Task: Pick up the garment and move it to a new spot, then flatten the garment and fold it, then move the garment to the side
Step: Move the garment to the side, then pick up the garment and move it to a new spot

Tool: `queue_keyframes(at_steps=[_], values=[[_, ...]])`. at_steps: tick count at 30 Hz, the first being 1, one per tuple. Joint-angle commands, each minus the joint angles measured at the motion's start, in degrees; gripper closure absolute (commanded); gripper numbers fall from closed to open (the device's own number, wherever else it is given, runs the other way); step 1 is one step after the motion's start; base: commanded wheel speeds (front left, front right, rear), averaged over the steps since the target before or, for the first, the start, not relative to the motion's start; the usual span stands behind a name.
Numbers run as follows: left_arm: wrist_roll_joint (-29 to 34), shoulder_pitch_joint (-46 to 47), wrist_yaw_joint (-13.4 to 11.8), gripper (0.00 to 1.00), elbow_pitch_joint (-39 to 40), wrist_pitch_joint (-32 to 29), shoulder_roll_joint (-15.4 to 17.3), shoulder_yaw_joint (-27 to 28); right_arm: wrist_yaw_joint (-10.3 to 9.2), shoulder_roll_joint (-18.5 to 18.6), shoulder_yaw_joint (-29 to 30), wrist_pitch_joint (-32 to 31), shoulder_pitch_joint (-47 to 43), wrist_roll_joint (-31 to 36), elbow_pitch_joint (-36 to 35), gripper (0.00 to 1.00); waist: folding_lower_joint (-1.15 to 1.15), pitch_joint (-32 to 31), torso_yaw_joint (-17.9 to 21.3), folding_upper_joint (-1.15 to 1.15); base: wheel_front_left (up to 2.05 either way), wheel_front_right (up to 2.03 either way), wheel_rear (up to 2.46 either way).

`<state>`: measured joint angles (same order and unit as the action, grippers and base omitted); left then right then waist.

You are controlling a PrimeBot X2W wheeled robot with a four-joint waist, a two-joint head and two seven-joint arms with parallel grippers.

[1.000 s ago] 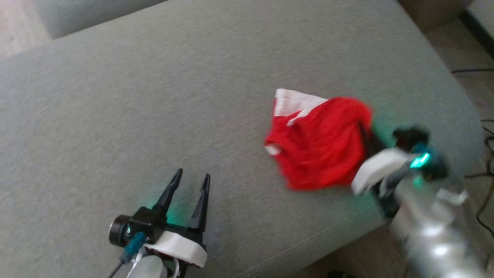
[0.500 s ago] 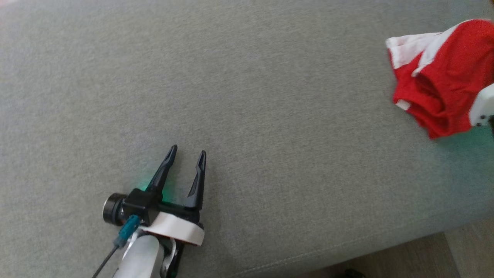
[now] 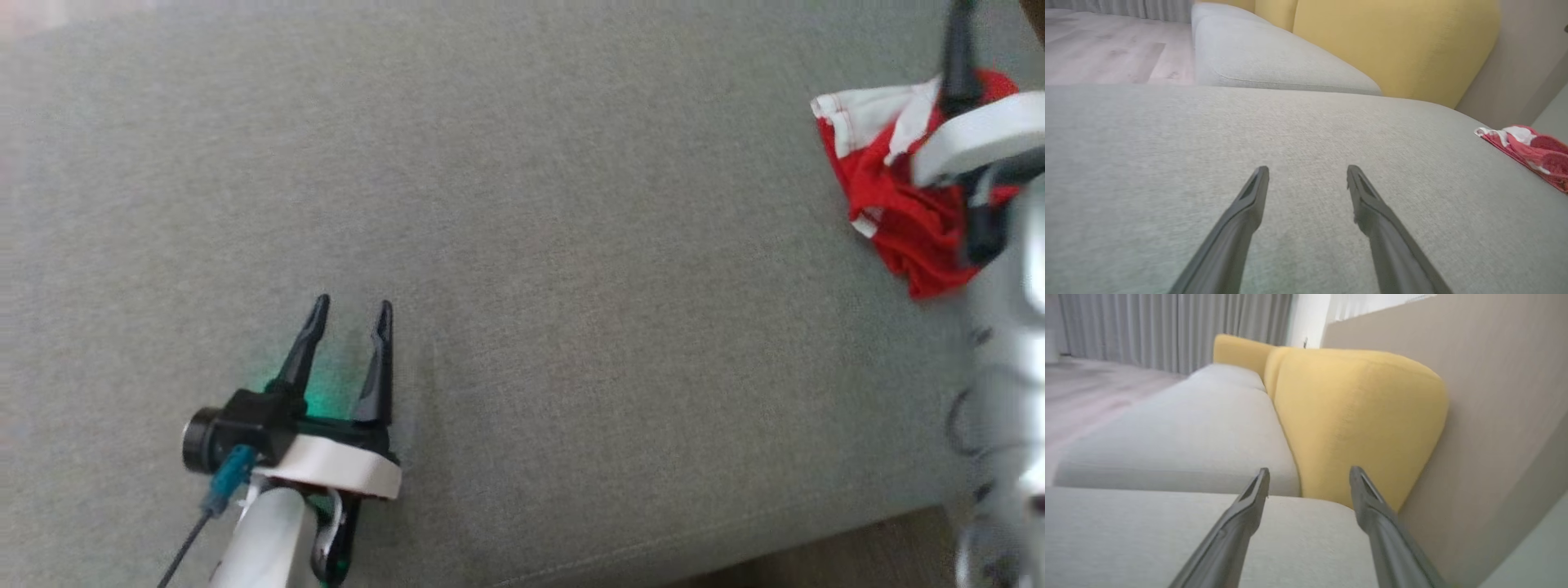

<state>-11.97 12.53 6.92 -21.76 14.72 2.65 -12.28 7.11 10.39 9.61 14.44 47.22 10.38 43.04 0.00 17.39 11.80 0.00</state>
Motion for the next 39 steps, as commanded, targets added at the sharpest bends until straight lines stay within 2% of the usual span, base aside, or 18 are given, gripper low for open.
queue_keyframes(at_steps=[1, 8, 15, 20, 32, 36, 39], values=[[-0.35, 0.44, -0.7, 0.0, 1.61, 0.28, 0.22, 2.44, 0.37, -1.05, -1.5, 0.54, -2.6, -1.62, -3.1, 0.0, 0.0, -1.81, -1.59, 0.0, 0.0, 0.0, 0.0], [-1.72, -1.23, -3.67, 0.0, 1.76, 0.28, 0.22, 6.86, 0.37, -5.95, -7.71, 0.55, -15.5, -8.71, -12.33, 0.0, 0.0, -6.75, -7.5, 0.0, 0.0, 0.0, 0.0], [-2.64, -4.4, -4.76, 0.0, 1.3, 0.28, 0.22, 10.52, 0.37, -7.45, -9.17, 0.55, -26.69, -13.45, -13.92, 0.0, 0.0, -10.91, -12.01, 0.0, 0.0, 0.0, 0.0], [-3.06, -7.15, -4.94, 0.0, 1.17, 0.28, 0.22, 11.72, 0.37, -7.49, -12.01, 0.55, -32.27, -18.11, -13.73, 0.0, 0.0, -13.23, -13.01, 0.0, 0.0, 0.0, 0.0], [-3.68, -10.75, -5.74, 0.0, 1.77, 0.28, 0.22, 11.95, 0.37, -7.5, -13.71, 0.55, -36.0, -19.06, -12.38, 0.0, 0.0, -15.47, -13.02, 0.0, 0.0, 0.0, 0.0], [-4.17, -10.18, -6.02, 0.0, 1.91, 0.28, 0.22, 12.16, 0.37, -7.5, -14.41, 0.55, -35.96, -18.71, -12.27, 0.0, 0.0, -14.78, -15.63, 0.0, 0.0, 0.0, 0.0], [-4.66, -10.13, -6.3, 0.0, 1.76, 0.28, 0.22, 12.55, 0.37, -7.5, -15.7, 0.55, -36.17, -18.84, -12.16, 0.0, 0.0, -14.36, -19.29, 0.0, 0.0, 0.0, 0.0]])
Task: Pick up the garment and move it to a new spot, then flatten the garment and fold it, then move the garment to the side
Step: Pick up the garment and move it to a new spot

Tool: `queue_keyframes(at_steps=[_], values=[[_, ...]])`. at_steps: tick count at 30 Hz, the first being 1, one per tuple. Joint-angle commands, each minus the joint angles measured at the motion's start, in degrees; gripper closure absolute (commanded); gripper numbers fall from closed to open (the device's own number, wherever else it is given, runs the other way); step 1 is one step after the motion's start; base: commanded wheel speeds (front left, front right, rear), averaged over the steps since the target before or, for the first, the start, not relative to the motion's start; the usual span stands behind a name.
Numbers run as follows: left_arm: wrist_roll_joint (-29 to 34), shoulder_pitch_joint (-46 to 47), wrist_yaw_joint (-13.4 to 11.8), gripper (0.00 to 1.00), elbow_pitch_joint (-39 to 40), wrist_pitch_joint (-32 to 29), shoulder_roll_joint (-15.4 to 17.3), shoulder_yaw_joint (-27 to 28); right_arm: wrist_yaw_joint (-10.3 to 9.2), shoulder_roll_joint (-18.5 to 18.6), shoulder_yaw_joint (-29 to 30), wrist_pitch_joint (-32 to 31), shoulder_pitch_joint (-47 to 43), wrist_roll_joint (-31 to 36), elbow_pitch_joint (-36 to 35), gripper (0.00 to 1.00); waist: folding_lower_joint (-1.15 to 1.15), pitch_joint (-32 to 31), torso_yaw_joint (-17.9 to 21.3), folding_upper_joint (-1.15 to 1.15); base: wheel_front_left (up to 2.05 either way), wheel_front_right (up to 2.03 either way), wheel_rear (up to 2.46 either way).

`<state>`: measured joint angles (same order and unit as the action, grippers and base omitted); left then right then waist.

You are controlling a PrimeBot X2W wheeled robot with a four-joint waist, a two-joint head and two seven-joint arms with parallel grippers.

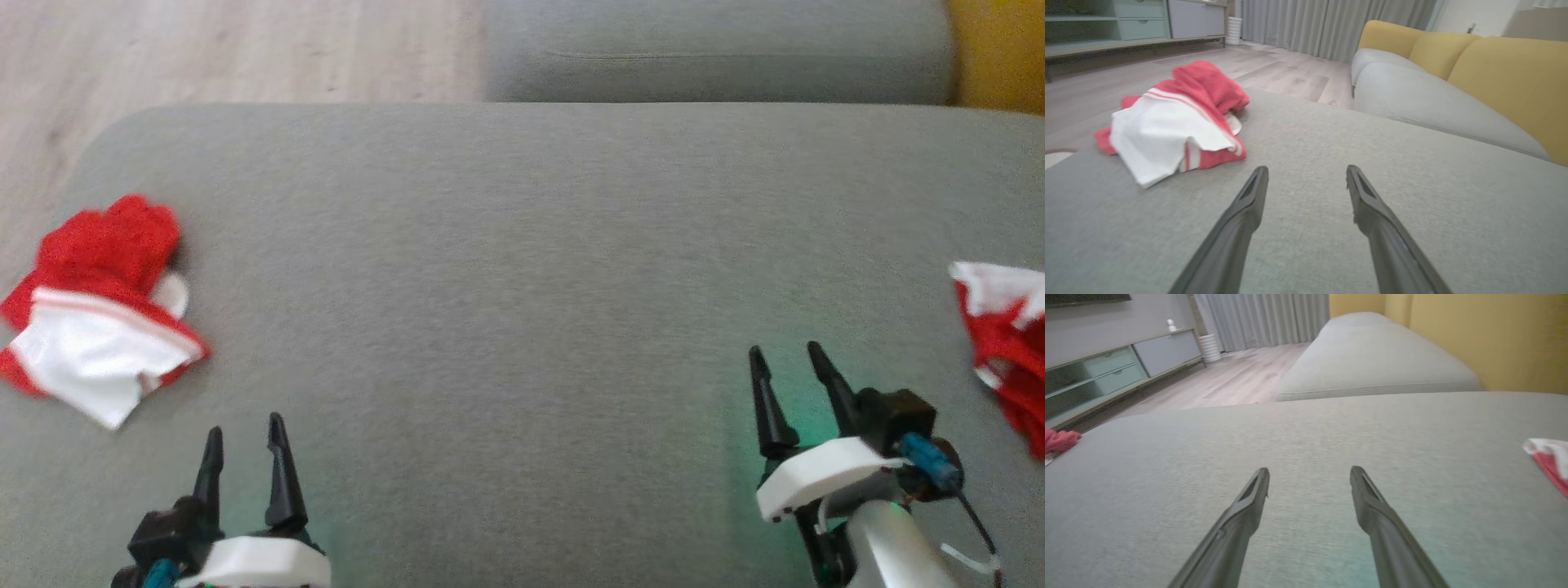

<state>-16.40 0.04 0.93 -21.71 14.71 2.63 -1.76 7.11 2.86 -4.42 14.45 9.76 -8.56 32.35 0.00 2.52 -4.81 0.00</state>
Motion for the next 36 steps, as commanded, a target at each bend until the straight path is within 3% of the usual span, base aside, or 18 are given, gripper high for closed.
queue_keyframes(at_steps=[1, 9, 15, 23, 28, 33, 36], values=[[-0.48, 2.18, -0.5, 0.0, 1.63, 0.29, 0.25, 2.46, 0.37, 0.02, -2.4, 0.54, 1.3, 0.0, -1.41, 0.0, 0.0, 0.58, -4.03, 0.0, 0.0, 0.0, 0.0], [-0.59, -0.68, -1.07, 0.0, 0.05, 0.29, 0.25, 7.3, 0.37, 0.02, -8.92, 0.54, 1.41, -1.37, -0.77, 0.0, 0.0, 0.46, -16.61, 0.0, 0.0, 0.0, 0.0], [-0.8, -2.35, -0.54, 0.0, -0.72, 0.29, 0.25, 12.7, 0.37, 0.02, -13.17, 0.54, 2.0, -2.77, -0.28, 0.0, 0.0, 1.05, -22.52, 0.0, 0.0, 0.0, 0.0], [1.13, 2.51, 2.89, 0.0, 0.99, 0.29, 0.37, 19.34, 0.37, 0.02, -16.13, 0.54, 3.56, -1.72, -0.2, 0.0, 0.0, 4.45, -20.38, 0.0, 0.0, 0.0, 0.0], [1.83, 8.81, 5.28, 0.0, 1.74, 0.29, 2.27, 22.45, 0.37, 0.02, -15.69, 0.54, 5.23, 0.04, -0.79, 0.0, 0.0, 8.17, -17.74, 0.0, 0.0, 0.0, 0.0], [1.25, 19.05, 6.46, 0.0, -2.2, 0.29, 7.34, 19.45, 0.37, 0.02, -14.93, 0.55, 7.02, 2.4, -2.32, 0.0, 0.0, 12.77, -14.93, 0.0, 0.0, 0.0, 0.0], [-2.3, 24.73, 6.52, 0.0, -5.91, 0.29, 11.27, 13.86, 0.37, 0.04, -14.56, 0.55, 8.2, 3.5, -3.21, 0.0, 0.0, 15.2, -13.29, 0.0, 0.0, 0.0, 0.0]])
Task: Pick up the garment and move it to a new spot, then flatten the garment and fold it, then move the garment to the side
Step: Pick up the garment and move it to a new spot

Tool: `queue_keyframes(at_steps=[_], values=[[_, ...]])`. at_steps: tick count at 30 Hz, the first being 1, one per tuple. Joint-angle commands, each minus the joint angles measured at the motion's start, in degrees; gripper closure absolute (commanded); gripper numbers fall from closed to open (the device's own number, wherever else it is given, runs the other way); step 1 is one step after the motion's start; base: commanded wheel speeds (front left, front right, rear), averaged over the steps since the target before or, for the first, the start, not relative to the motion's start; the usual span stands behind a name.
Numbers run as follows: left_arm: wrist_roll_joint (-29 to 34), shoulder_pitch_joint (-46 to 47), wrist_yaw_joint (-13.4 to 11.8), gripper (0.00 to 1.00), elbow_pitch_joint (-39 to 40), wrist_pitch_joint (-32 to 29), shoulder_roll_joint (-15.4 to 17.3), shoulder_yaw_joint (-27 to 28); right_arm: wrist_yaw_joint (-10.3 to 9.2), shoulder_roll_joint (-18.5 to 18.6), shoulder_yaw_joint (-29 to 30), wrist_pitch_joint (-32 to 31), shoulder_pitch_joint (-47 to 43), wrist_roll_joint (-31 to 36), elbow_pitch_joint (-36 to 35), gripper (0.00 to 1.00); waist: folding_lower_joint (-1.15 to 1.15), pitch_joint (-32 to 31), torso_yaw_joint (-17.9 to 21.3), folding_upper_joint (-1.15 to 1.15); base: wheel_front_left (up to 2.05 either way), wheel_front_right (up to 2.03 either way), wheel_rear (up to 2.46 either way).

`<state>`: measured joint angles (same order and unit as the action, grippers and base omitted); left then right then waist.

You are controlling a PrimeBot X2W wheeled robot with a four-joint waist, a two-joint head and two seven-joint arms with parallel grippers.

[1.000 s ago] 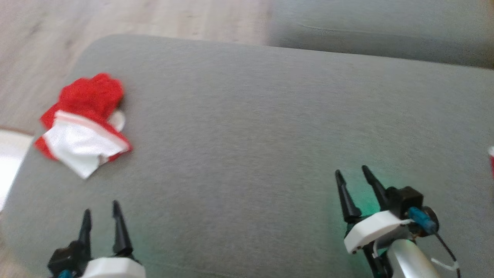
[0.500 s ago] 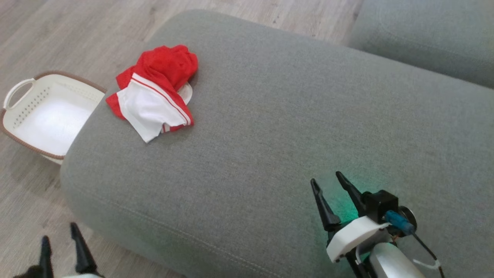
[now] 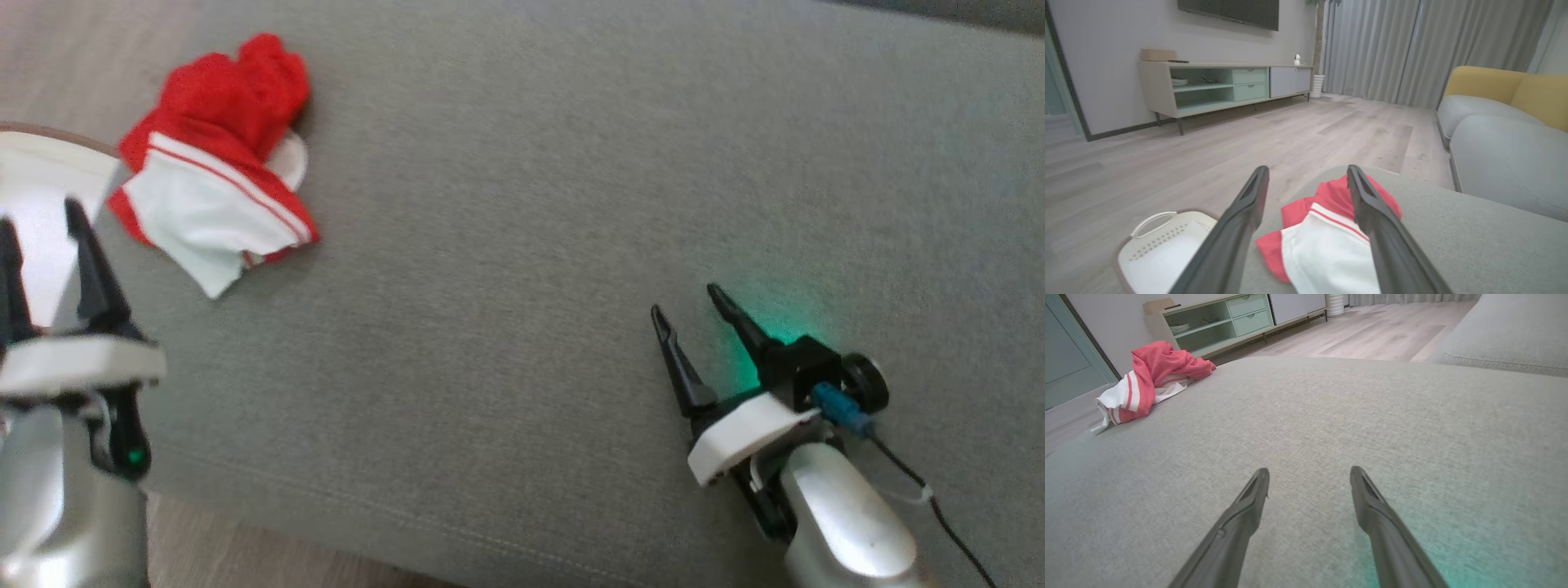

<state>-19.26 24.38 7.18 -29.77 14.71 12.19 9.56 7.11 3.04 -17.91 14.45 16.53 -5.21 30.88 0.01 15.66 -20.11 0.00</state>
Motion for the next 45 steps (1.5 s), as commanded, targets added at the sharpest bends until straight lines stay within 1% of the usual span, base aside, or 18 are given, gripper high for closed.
queue_keyframes(at_steps=[1, 4, 7, 10, 15, 16, 17, 19, 22, 25, 29, 32, 34, 35, 36, 40, 42, 45], values=[[-1.04, 1.99, 0.28, 0.0, 0.53, 0.29, 3.07, 0.72, 0.37, -0.13, -1.01, 0.55, 1.84, 0.39, -2.0, 0.0, -0.01, 2.86, 2.66, 0.0, 0.0, 0.0, 0.0], [-6.11, 6.3, 0.29, 0.0, -5.42, 0.16, 6.2, -4.91, 0.37, -0.07, -0.77, 0.55, 2.9, 0.87, -2.68, 0.0, -0.01, 4.56, 4.2, 0.0, 0.0, 0.0, 0.0], [-10.99, 9.84, 0.29, 0.0, -10.45, -1.09, 8.15, -9.24, 0.37, -0.05, -0.44, 0.55, 3.77, 1.19, -3.07, 0.0, -0.01, 5.98, 5.72, 0.0, 0.0, 0.0, 0.0], [-15.62, 12.12, 0.3, 0.0, -15.42, -3.77, 9.29, -12.87, 0.37, -0.01, -0.31, 0.55, 4.31, 1.37, -3.34, 0.0, -0.01, 7.0, 7.1, 0.0, 0.0, 0.0, 0.0], [-20.79, 13.87, 0.3, 0.0, -23.29, -8.03, 10.17, -16.13, 0.37, 0.12, 0.34, 0.55, 4.64, 1.58, -3.38, 0.0, -0.01, 7.8, 8.7, 0.0, 0.0, 0.0, 0.0], [-21.41, 14.14, 0.3, 0.15, -23.94, -8.01, 10.22, -16.91, 0.37, 0.13, 0.49, 0.55, 4.65, 1.6, -3.36, 0.0, -0.01, 7.82, 8.87, 0.0, 0.0, 0.0, 0.0], [-22.05, 14.33, 0.3, 1.0, -24.19, -7.74, 10.28, -17.76, 0.37, 0.14, 0.64, 0.55, 4.62, 1.61, -3.32, 0.0, -0.01, 7.78, 9.0, 0.0, 0.0, 0.0, 0.0], [-23.27, 14.53, 0.3, 1.0, -24.34, -6.63, 10.65, -19.27, 0.37, 0.14, 0.86, 0.55, 4.48, 1.57, -3.12, 0.0, -0.01, 7.42, 9.08, 0.0, 0.0, 0.0, 0.0], [-23.66, 15.31, 0.3, 1.0, -24.61, -3.6, 12.3, -21.12, 0.37, 0.12, 1.12, 0.55, 4.09, 1.38, -2.66, 0.0, -0.01, 6.31, 9.01, 0.0, 0.0, 0.0, 0.0], [-22.48, 17.32, 0.3, 1.0, -23.16, -0.82, 14.26, -22.37, 0.37, 0.05, 1.26, 0.55, 3.63, 0.9, -2.35, 0.0, -0.01, 4.59, 8.76, 0.0, 0.0, 0.0, 0.0], [-18.56, 20.83, 0.3, 1.0, -17.44, 0.22, 17.01, -22.43, 0.37, -0.07, 1.05, 0.55, 3.0, -0.31, -2.16, 0.0, -0.01, 1.83, 8.89, 0.0, 0.0, 0.0, 0.0], [-14.68, 22.25, 0.3, 1.0, -10.28, 0.26, 17.73, -21.35, 0.37, -0.12, 0.31, 0.55, 2.44, -1.98, -2.33, 0.0, -0.01, -0.44, 9.77, 0.0, 0.0, 0.0, 0.0], [-12.57, 22.73, 0.3, 1.0, -5.7, 0.27, 17.55, -21.41, 0.37, -0.13, -0.29, 0.55, 1.94, -3.58, -2.61, 0.0, -0.01, -1.9, 10.7, 0.0, 0.0, 0.0, 0.0], [-12.57, 22.73, 0.3, 1.0, -5.7, 0.27, 17.55, -21.41, 0.37, -0.13, -0.29, 0.55, 1.94, -3.58, -2.61, 0.0, -0.01, -1.9, 10.7, 0.0, 0.0, 0.0, 0.0], [-11.69, 22.89, 0.3, 1.0, -3.61, 0.27, 17.37, -21.78, 0.37, -0.14, -0.62, 0.55, 1.68, -4.39, -2.73, 0.0, -0.01, -2.72, 11.4, 0.0, 0.0, 0.0, 0.0], [-10.28, 23.75, 0.3, 1.0, 3.38, 0.28, 15.87, -25.62, 0.37, -0.15, -1.43, 0.55, 0.82, -6.59, -3.33, 0.0, -0.01, -4.74, 14.71, 0.0, 0.0, 0.0, 0.0], [-10.93, 24.22, 0.3, 1.0, 6.32, 0.28, 14.33, -27.79, 0.37, -0.15, -1.67, 0.55, 0.52, -7.32, -3.64, 0.0, -0.01, -5.37, 16.8, 0.0, 0.0, 0.0, 0.0], [-12.78, 24.55, 0.31, 1.0, 9.97, 0.28, 11.13, -31.53, 0.37, -0.15, -1.96, 0.55, 0.29, -8.23, -4.08, 0.0, -0.01, -5.88, 20.2, 0.0, 0.0, 0.0, 0.0]])
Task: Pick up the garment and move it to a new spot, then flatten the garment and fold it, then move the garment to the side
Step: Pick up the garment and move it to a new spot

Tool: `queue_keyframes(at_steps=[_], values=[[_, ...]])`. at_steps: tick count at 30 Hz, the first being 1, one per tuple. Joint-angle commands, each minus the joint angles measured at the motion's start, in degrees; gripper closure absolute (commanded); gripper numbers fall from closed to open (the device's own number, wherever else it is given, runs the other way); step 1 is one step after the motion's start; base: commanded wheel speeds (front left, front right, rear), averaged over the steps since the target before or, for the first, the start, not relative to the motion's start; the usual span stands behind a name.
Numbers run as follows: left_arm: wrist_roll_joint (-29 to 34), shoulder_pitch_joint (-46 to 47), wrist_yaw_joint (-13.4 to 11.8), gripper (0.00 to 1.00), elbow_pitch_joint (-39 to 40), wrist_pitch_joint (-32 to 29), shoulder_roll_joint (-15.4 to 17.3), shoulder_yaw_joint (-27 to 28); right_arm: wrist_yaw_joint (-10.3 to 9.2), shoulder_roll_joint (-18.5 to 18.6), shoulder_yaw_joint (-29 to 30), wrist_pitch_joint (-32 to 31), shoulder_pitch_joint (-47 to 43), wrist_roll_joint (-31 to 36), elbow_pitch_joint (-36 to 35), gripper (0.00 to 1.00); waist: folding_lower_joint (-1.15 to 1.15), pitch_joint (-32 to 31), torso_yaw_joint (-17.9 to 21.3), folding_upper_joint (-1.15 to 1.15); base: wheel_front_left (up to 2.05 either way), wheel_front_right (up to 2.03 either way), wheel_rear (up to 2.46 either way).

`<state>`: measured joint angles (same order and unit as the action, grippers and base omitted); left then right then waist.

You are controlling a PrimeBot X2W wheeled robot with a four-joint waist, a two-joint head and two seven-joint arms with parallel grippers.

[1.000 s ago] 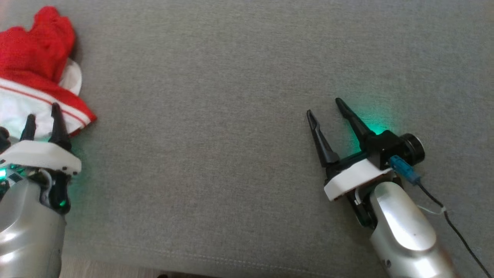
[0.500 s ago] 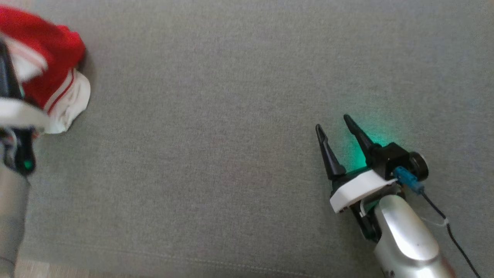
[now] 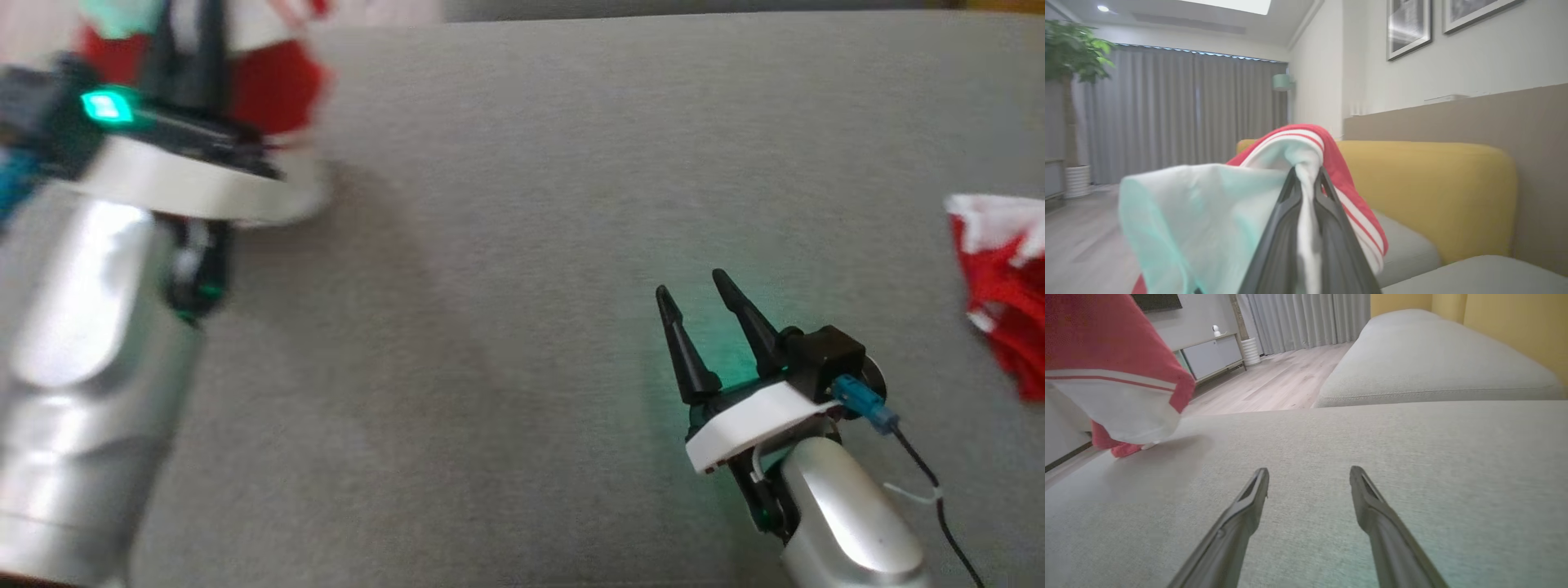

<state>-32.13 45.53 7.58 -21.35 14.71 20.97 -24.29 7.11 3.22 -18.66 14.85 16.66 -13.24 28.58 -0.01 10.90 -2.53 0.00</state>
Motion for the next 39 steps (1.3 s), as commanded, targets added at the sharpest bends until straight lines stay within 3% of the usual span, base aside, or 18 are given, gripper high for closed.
queue_keyframes(at_steps=[1, 9, 10, 11, 12, 19, 24, 25, 31, 39], values=[[-0.47, 3.46, -0.09, 1.0, 2.47, 0.28, 1.23, 0.98, 0.37, -0.34, -1.38, 0.15, 0.1, -0.44, -1.91, 0.0, 0.01, -1.23, 3.83, 0.0, 0.0, 0.0, 0.0], [-4.49, 3.19, -0.09, 1.0, 3.15, 0.29, -9.47, -8.63, 0.37, -0.34, -2.12, 0.15, 0.14, -1.54, -2.63, 0.0, 0.01, -1.14, 11.57, 0.0, 0.0, 0.0, 0.0], [-4.83, 2.51, -0.09, 0.84, 2.05, 0.29, -10.58, -9.0, 0.37, -0.34, -2.27, 0.15, 0.14, -1.76, -2.74, 0.0, 0.01, -1.21, 12.23, 0.0, 0.0, 0.0, 0.0], [-4.84, 1.57, -0.09, 0.04, 0.67, 0.29, -11.54, -9.16, 0.37, -0.34, -2.39, 0.15, 0.1, -1.99, -2.86, 0.0, 0.01, -1.31, 12.8, 0.0, 0.0, 0.0, 0.0], [-4.81, 0.42, -0.09, 0.0, -0.69, 0.29, -12.51, -8.99, 0.37, -0.34, -2.44, 0.15, 0.02, -2.29, -2.96, 0.0, 0.01, -1.41, 13.28, 0.0, 0.0, 0.0, 0.0], [-1.47, -11.14, -0.1, 0.0, -8.47, 0.29, -14.88, -3.01, 0.37, -0.34, -1.85, 0.15, -0.89, -2.78, -3.07, 0.0, 0.01, -3.13, 13.66, 0.0, 0.0, 0.0, 0.0], [2.61, -22.16, -0.9, 0.0, -8.18, 0.29, -15.03, 7.59, 0.37, -0.34, 0.57, 0.15, -2.18, -2.34, -2.88, 0.0, 0.01, -5.33, 11.51, 0.0, 0.0, 0.0, 0.0], [5.03, -26.84, -1.2, 0.0, -6.53, 0.29, -15.23, 12.2, 0.37, -0.34, 1.63, 0.15, -2.96, -2.03, -2.82, 0.0, 0.01, -6.43, 10.41, 0.0, 0.0, 0.0, 0.0], [11.88, -39.29, -1.12, 0.0, -1.05, 0.29, -16.83, 23.23, 0.37, -0.34, 4.36, 0.15, -5.87, -1.13, -2.76, 0.0, 0.01, -9.17, 7.57, 0.0, 0.0, 0.0, 0.0], [14.87, -46.79, -0.35, 0.0, 0.79, 0.29, -17.97, 27.32, 0.37, -0.35, 6.31, 0.15, -8.18, -0.41, -1.3, 0.0, 0.01, -9.9, 5.72, 0.0, 0.0, 0.0, 0.0]])
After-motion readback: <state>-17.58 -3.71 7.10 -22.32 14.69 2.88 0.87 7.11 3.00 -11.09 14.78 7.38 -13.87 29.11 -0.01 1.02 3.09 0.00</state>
